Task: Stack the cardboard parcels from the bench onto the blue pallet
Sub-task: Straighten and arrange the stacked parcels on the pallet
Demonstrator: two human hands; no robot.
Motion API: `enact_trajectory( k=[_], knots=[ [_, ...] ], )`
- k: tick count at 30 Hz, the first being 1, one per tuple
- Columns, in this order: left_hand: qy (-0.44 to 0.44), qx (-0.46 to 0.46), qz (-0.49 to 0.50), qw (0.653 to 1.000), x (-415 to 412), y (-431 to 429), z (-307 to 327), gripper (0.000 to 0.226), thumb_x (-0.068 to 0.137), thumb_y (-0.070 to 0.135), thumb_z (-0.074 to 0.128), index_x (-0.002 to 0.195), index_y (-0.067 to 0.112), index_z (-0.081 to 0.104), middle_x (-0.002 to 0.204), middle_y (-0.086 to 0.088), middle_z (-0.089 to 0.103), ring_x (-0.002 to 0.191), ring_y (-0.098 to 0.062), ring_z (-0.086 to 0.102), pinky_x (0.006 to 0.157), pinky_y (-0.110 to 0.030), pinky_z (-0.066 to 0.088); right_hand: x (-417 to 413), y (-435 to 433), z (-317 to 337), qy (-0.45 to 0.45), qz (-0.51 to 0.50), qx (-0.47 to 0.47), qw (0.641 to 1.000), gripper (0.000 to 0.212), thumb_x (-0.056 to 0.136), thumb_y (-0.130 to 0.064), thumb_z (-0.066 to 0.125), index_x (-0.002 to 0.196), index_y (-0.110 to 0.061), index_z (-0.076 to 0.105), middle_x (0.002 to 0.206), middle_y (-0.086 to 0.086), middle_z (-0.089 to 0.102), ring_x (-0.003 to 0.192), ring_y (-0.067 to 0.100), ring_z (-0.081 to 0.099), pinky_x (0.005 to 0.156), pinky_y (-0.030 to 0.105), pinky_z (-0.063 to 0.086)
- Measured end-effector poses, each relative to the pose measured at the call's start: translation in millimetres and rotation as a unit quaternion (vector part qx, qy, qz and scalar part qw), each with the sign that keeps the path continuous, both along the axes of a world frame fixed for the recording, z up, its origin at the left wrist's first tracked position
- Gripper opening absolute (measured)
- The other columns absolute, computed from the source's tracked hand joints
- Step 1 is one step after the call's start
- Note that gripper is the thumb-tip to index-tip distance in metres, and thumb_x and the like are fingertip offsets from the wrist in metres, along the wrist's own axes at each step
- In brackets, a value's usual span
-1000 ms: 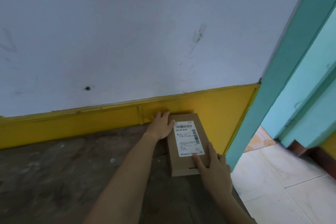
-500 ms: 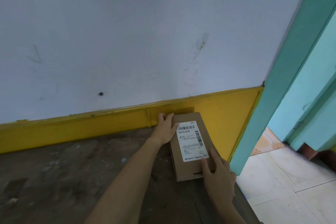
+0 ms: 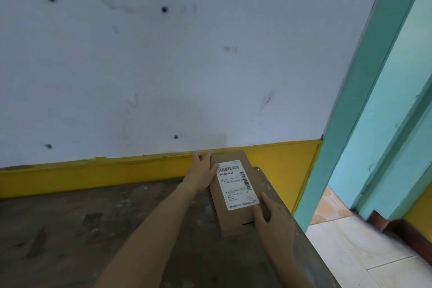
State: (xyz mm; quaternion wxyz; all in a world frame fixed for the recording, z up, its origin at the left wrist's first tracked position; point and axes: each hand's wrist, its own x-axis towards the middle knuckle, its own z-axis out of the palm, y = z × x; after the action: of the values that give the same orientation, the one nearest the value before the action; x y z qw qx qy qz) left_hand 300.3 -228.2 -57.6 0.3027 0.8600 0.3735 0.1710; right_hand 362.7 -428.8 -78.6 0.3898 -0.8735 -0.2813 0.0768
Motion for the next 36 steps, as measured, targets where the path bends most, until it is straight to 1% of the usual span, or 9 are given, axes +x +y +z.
enact_trajectory(
  k=[6, 11, 13, 16, 22, 26, 29, 32, 36],
  knots=[
    [-0.023, 0.019, -0.007, 1.0, -109, -43, 43, 0.05, 0.1, 0.035, 0.038, 0.142, 0.01, 0.03, 0.141, -0.015, 0.019, 0.114, -0.028, 0.05, 0.091, -0.033, 0.046, -109, -47, 47, -0.008, 0.011, 0.05, 0.999, 0.043, 0.093, -0.028, 0.05, 0.136, -0.026, 0.047, 0.134, -0.001, 0.055, 0.116, 0.026, 0.051, 0.103, 0.038, 0.038],
    [-0.049, 0.04, -0.023, 0.998, -201, -72, 72, 0.048, 0.099, 0.035, 0.039, 0.139, 0.008, 0.034, 0.136, -0.012, 0.022, 0.104, -0.019, 0.046, 0.086, -0.023, 0.04, -209, -82, 73, -0.019, -0.002, 0.08, 0.997, 0.042, 0.092, -0.028, 0.049, 0.134, -0.027, 0.049, 0.137, -0.003, 0.051, 0.12, 0.024, 0.045, 0.097, 0.026, 0.022],
    [-0.05, 0.048, -0.025, 0.997, -231, -80, 83, 0.048, 0.099, 0.034, 0.039, 0.138, 0.006, 0.034, 0.135, -0.012, 0.023, 0.097, -0.014, 0.04, 0.083, -0.02, 0.036, -243, -91, 82, -0.025, 0.001, 0.091, 0.995, 0.042, 0.093, -0.027, 0.049, 0.135, -0.028, 0.048, 0.136, -0.003, 0.051, 0.121, 0.022, 0.044, 0.1, 0.028, 0.02],
    [-0.049, 0.048, -0.018, 0.998, -275, -93, 100, 0.047, 0.1, 0.035, 0.038, 0.136, 0.005, 0.036, 0.134, -0.011, 0.024, 0.094, -0.015, 0.041, 0.083, -0.021, 0.037, -283, -103, 95, -0.041, 0.016, 0.096, 0.994, 0.042, 0.092, -0.025, 0.05, 0.134, -0.027, 0.049, 0.135, -0.003, 0.053, 0.121, 0.021, 0.046, 0.104, 0.032, 0.023],
    [-0.038, 0.035, 0.035, 0.998, -371, -105, 135, 0.048, 0.1, 0.033, 0.036, 0.137, 0.003, 0.033, 0.138, -0.013, 0.021, 0.117, -0.031, 0.048, 0.1, -0.034, 0.039, -352, -104, 127, -0.043, 0.08, 0.114, 0.989, 0.041, 0.09, -0.018, 0.055, 0.131, -0.017, 0.055, 0.129, 0.007, 0.059, 0.118, 0.026, 0.052, 0.106, 0.042, 0.034],
    [-0.031, 0.032, 0.1, 0.994, -441, -102, 155, 0.051, 0.1, 0.034, 0.035, 0.142, 0.005, 0.028, 0.142, -0.015, 0.02, 0.12, -0.033, 0.047, 0.102, -0.035, 0.038, -402, -92, 142, -0.022, 0.148, 0.141, 0.979, 0.042, 0.09, -0.018, 0.055, 0.131, -0.017, 0.054, 0.13, 0.009, 0.057, 0.118, 0.027, 0.05, 0.107, 0.045, 0.034],
    [-0.024, 0.043, 0.152, 0.987, -499, -99, 161, 0.054, 0.099, 0.034, 0.038, 0.145, 0.007, 0.027, 0.146, -0.016, 0.02, 0.128, -0.033, 0.041, 0.107, -0.033, 0.032, -443, -80, 145, 0.004, 0.201, 0.153, 0.967, 0.043, 0.091, -0.022, 0.052, 0.133, -0.021, 0.052, 0.132, 0.006, 0.054, 0.119, 0.028, 0.047, 0.107, 0.045, 0.034],
    [-0.022, 0.056, 0.204, 0.977, -562, -94, 164, 0.054, 0.097, 0.034, 0.043, 0.144, 0.008, 0.032, 0.148, -0.018, 0.024, 0.133, -0.031, 0.035, 0.109, -0.032, 0.029, -488, -64, 151, 0.016, 0.242, 0.15, 0.959, 0.043, 0.091, -0.025, 0.052, 0.134, -0.022, 0.051, 0.133, 0.007, 0.053, 0.121, 0.028, 0.046, 0.107, 0.043, 0.034],
    [-0.029, 0.07, 0.238, 0.968, -641, -75, 174, 0.055, 0.095, 0.033, 0.048, 0.141, 0.006, 0.039, 0.146, -0.018, 0.035, 0.131, -0.03, 0.04, 0.11, -0.035, 0.033, -554, -38, 159, 0.022, 0.295, 0.155, 0.943, 0.047, 0.091, -0.028, 0.051, 0.138, -0.024, 0.046, 0.136, 0.003, 0.05, 0.125, 0.026, 0.043, 0.106, 0.04, 0.037]
  ],
)
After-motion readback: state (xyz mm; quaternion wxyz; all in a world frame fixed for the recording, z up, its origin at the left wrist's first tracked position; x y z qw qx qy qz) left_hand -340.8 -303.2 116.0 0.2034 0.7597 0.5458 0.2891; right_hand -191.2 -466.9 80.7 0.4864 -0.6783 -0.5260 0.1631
